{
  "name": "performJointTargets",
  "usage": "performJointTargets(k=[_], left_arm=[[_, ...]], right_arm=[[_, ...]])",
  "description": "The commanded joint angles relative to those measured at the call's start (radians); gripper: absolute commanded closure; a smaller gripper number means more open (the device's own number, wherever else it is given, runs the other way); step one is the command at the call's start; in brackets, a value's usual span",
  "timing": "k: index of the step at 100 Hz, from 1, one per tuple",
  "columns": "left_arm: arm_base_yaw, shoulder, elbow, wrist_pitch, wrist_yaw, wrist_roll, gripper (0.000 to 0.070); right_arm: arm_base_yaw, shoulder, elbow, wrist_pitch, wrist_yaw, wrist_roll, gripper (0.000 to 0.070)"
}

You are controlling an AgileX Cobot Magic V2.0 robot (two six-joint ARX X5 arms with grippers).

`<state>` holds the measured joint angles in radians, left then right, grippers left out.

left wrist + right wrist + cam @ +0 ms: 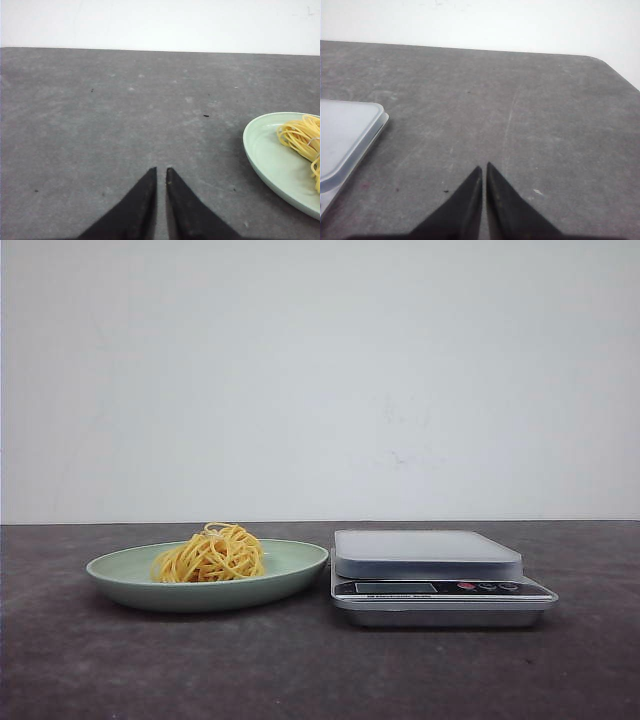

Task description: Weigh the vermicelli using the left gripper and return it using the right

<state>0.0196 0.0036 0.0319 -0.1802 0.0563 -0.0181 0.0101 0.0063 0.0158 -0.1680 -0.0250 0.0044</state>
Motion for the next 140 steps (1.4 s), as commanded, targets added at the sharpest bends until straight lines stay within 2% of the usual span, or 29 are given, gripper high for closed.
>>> performJointTargets(k=[1,24,45,58,77,87,99,102,119,130,140], left_arm=[[0.003,0.0,-0.018,-0.006,0.003,0.006,0.07],[0.003,0.0,-0.018,-0.006,0.003,0.006,0.07],[0.003,0.0,-0.018,-0.006,0.004,0.006,0.07],[0.003,0.0,-0.018,-0.001,0.004,0.006,0.07],[0.003,0.0,-0.018,0.02,0.005,-0.004,0.07],[0.003,0.0,-0.014,0.049,0.004,-0.089,0.0697],[0.003,0.007,0.046,0.038,0.007,-0.284,0.0694],[0.002,0.013,0.062,0.038,0.015,-0.303,0.0694],[0.002,0.115,0.224,0.017,0.05,-0.324,0.0693],[0.002,0.239,0.373,-0.023,0.104,-0.388,0.0693],[0.002,0.357,0.502,-0.057,0.163,-0.386,0.0693]], right_arm=[[-0.002,-0.003,-0.003,0.013,0.001,0.007,0.0693],[0.0,-0.003,-0.003,0.023,-0.002,0.014,0.0693],[0.0,-0.003,-0.003,0.072,-0.009,0.111,0.0693],[0.0,-0.003,-0.003,0.072,-0.01,0.129,0.0693],[0.001,-0.003,-0.003,0.072,-0.079,0.192,0.0693],[0.001,-0.003,0.013,0.07,-0.101,0.225,0.0694],[0.001,0.002,0.085,0.027,-0.103,0.327,0.0696],[0.001,0.009,0.105,0.014,-0.103,0.345,0.0696],[0.001,0.089,0.279,-0.096,-0.125,0.374,0.0696],[0.001,0.163,0.393,-0.126,-0.187,0.37,0.0696],[0.001,0.232,0.484,-0.137,-0.256,0.356,0.0696]])
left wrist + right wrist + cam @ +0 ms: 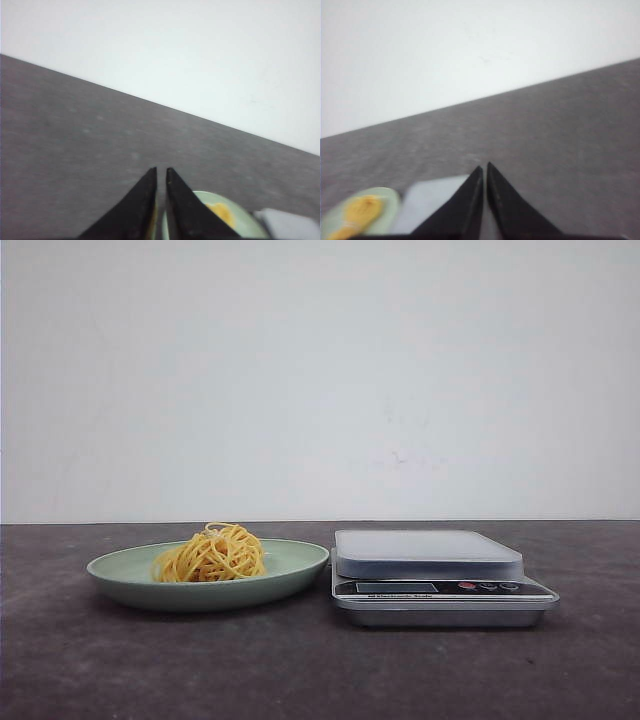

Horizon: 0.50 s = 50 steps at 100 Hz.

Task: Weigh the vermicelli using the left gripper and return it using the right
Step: 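Lower the open left gripper over the yellow noodles on the green plate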

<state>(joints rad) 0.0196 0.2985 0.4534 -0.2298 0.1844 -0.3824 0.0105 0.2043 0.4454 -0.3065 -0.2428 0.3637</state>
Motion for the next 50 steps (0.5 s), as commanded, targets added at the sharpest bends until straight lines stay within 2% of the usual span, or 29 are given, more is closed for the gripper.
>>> performJointTargets(k=[1,17,40,42,45,49,50], left_arm=[[0.002,0.075,0.095,-0.011,0.04,-0.022,0.0693],[-0.002,0.256,0.301,-0.081,0.148,0.002,0.0693],[-0.046,0.48,0.483,-0.282,0.308,0.044,0.0693],[-0.051,0.491,0.487,-0.288,0.316,0.049,0.0688],[-0.062,0.511,0.49,-0.293,0.335,0.053,0.0643],[-0.081,0.534,0.49,-0.292,0.367,0.052,0.0519],[-0.089,0.543,0.49,-0.292,0.377,0.05,0.0461]], right_arm=[[0.0,0.04,0.064,-0.001,-0.045,-0.006,0.0696],[0.0,0.156,0.213,-0.106,-0.098,-0.06,0.0696],[0.005,0.296,0.37,-0.246,-0.193,-0.157,0.0685],[0.006,0.306,0.38,-0.256,-0.201,-0.163,0.0661],[0.009,0.32,0.394,-0.269,-0.209,-0.169,0.0578],[0.014,0.337,0.41,-0.284,-0.214,-0.169,0.0418],[0.015,0.341,0.414,-0.288,-0.214,-0.169,0.0377]])
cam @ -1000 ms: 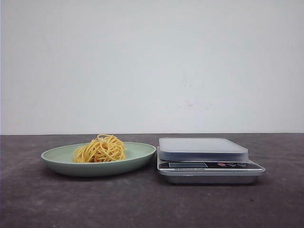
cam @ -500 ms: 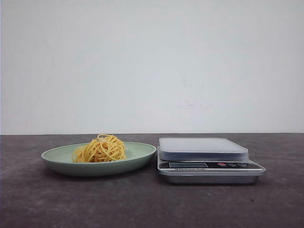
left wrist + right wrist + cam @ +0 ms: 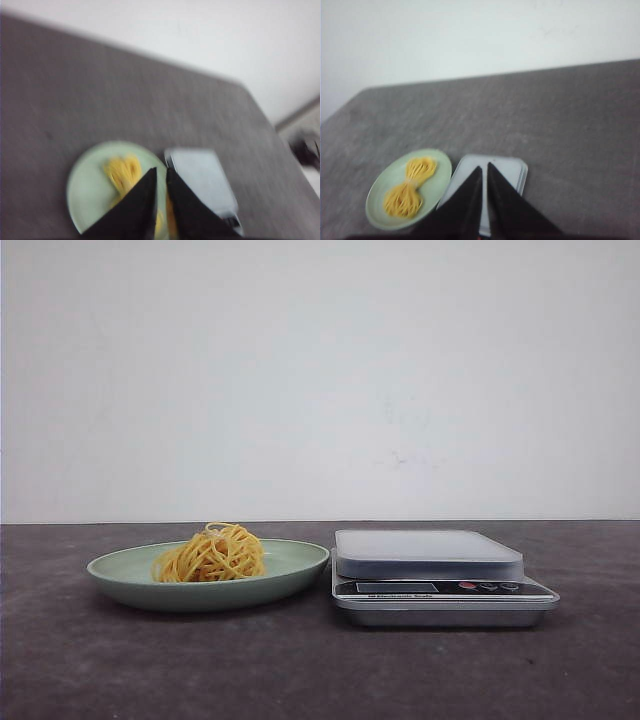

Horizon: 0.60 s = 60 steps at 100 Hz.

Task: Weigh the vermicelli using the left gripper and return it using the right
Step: 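Lower the open left gripper over the yellow noodles on the green plate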

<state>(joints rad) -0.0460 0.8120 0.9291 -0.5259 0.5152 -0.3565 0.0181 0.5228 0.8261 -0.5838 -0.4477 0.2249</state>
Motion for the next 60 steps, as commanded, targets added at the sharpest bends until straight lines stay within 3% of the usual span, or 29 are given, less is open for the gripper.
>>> performJointTargets(k=[1,3,8,31,47,60], left_arm=[[-0.026,0.032,0.014,0.003,0.048,0.023,0.0443],[-0.041,0.046,0.014,0.003,0.061,0.016,0.0357],[-0.069,0.07,0.014,0.003,0.065,-0.005,0.028],[-0.24,0.209,0.015,0.075,0.033,-0.072,0.0494],[-0.348,0.355,0.059,0.058,-0.051,-0.077,0.0497],[-0.401,0.499,0.17,-0.036,-0.134,-0.021,0.046]], right_arm=[[0.008,0.027,0.036,-0.015,-0.009,-0.031,0.034],[0.011,0.034,0.043,-0.023,-0.008,-0.031,0.0282],[0.018,0.051,0.057,-0.041,-0.009,-0.034,0.0243],[0.068,0.093,0.066,-0.07,-0.038,-0.031,0.0243],[0.097,0.105,0.066,-0.076,-0.038,-0.035,0.0243],[0.114,0.117,0.066,-0.078,-0.038,-0.036,0.0242]])
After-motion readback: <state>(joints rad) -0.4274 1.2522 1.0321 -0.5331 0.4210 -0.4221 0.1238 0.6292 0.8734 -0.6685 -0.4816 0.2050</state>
